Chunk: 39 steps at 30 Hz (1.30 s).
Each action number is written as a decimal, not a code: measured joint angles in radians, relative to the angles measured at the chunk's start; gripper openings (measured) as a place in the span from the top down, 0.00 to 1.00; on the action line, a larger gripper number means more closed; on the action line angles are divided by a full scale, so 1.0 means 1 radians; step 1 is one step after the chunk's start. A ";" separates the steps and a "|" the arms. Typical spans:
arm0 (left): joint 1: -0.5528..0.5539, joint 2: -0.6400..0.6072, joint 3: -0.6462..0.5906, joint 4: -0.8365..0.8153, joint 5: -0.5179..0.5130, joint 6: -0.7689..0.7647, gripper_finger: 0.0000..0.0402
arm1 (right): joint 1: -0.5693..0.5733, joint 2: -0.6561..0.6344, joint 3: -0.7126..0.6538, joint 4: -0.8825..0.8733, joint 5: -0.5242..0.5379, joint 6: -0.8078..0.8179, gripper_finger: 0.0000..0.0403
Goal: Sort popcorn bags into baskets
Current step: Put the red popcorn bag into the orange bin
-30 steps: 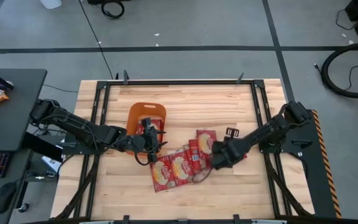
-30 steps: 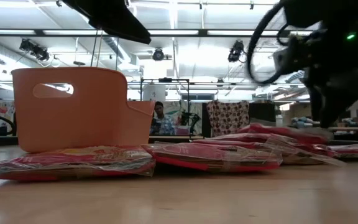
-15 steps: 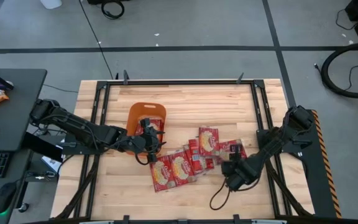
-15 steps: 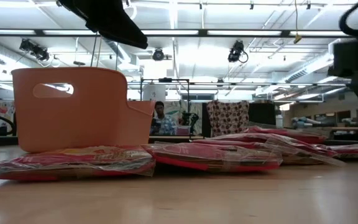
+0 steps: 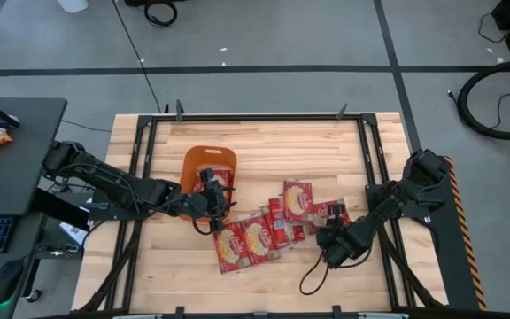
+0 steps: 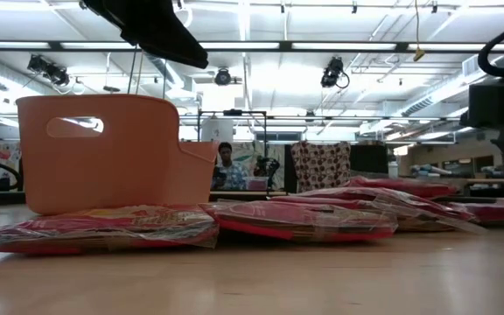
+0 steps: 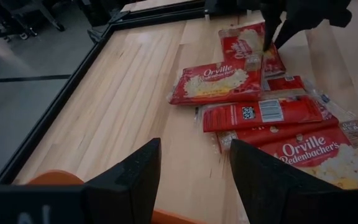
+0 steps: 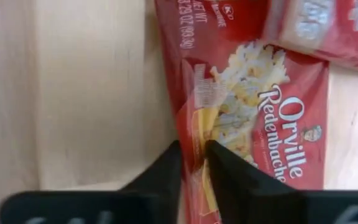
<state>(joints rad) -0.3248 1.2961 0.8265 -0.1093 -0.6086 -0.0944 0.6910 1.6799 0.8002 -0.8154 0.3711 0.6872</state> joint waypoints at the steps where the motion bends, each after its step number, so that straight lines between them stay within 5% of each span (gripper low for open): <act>1: 0.000 0.000 0.000 0.002 0.000 0.001 0.52 | 0.000 0.001 0.005 -0.005 -0.003 -0.001 0.89; 4: 0.000 0.000 0.000 0.025 0.006 0.036 0.52 | -0.004 0.006 0.041 -0.078 -0.038 -0.006 0.97; 16: 0.000 0.022 0.000 0.207 0.223 0.242 0.52 | -0.028 0.003 0.478 -0.500 -0.130 -0.087 0.98; 26: 0.000 0.181 0.000 0.468 0.302 0.378 0.40 | -0.080 0.002 0.704 -0.457 0.104 -0.140 0.99; 39: 0.004 0.259 0.075 0.490 0.303 0.422 0.32 | -0.174 0.002 0.726 -0.204 0.101 -0.300 0.99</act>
<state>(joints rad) -0.3206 1.5554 0.9017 0.3803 -0.3058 0.3279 0.5168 1.6817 1.5261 -1.0195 0.4724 0.3870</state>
